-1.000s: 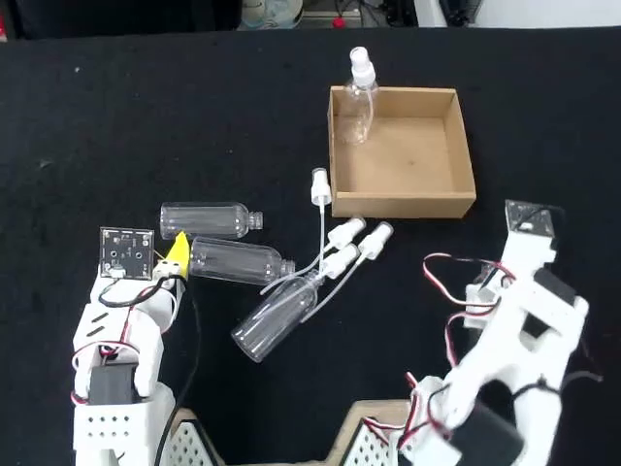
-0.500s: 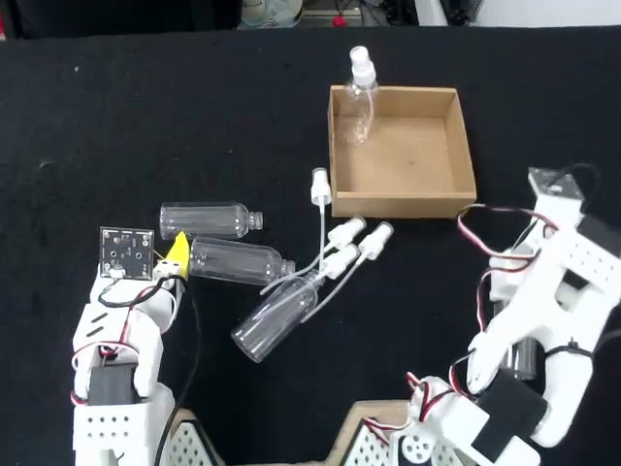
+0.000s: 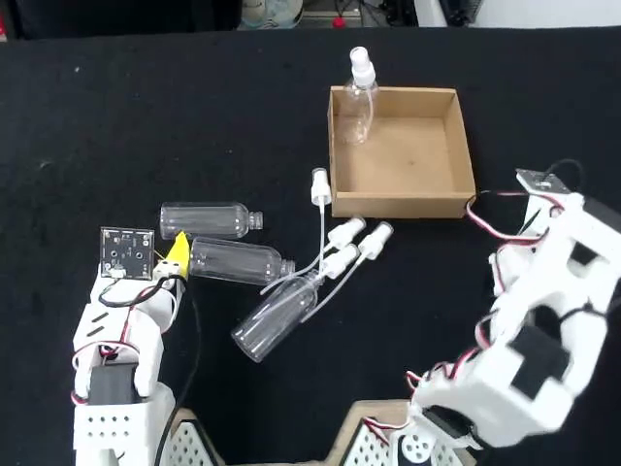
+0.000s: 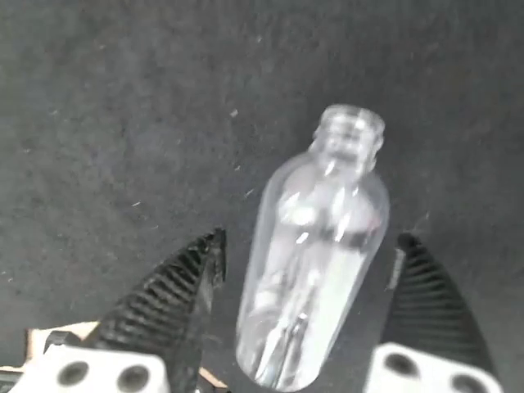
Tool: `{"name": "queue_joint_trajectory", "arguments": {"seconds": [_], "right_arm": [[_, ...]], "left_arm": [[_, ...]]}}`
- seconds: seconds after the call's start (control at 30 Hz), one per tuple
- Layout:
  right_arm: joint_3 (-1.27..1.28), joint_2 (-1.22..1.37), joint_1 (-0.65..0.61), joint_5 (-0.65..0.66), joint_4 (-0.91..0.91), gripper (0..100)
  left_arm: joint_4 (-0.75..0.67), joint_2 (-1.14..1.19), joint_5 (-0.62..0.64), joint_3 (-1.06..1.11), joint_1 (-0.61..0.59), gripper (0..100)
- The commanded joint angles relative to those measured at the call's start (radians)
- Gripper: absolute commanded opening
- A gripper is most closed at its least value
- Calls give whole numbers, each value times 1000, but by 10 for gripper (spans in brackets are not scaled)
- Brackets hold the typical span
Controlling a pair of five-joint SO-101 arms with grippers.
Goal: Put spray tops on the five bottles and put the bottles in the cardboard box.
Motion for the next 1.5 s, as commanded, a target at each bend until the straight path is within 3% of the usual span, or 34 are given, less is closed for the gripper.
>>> {"name": "queue_joint_trajectory", "arguments": {"seconds": [0.0, 0.27, 0.37, 0.5, 0.83, 0.97, 1.13, 1.2, 1.33, 1.47], "right_arm": [[-139, 116, 55, 6, 20, 273], [-237, 308, 87, 5, 20, 267], [-260, 286, 87, -46, 21, 192], [-269, 193, 77, -60, 87, 75], [-263, -206, -32, -80, 120, 105], [-166, -378, -49, -98, -28, 104], [211, -564, -69, -140, -356, 105], [278, -611, -68, -169, -405, 106], [228, -664, -60, -181, -180, 112], [94, -670, -35, -107, 64, 198]], "left_arm": [[9, -8, -6, 21, 12, 188], [9, -8, -6, 21, 12, 188], [9, -8, -6, 21, 12, 188], [9, -8, -6, 21, 12, 188], [9, -8, -6, 21, 12, 188], [9, -8, -6, 21, 10, 188], [9, -8, -6, 21, 10, 188], [9, -8, -6, 21, 10, 188], [9, -8, -6, 21, 10, 188], [9, -8, -6, 21, 10, 188]]}}
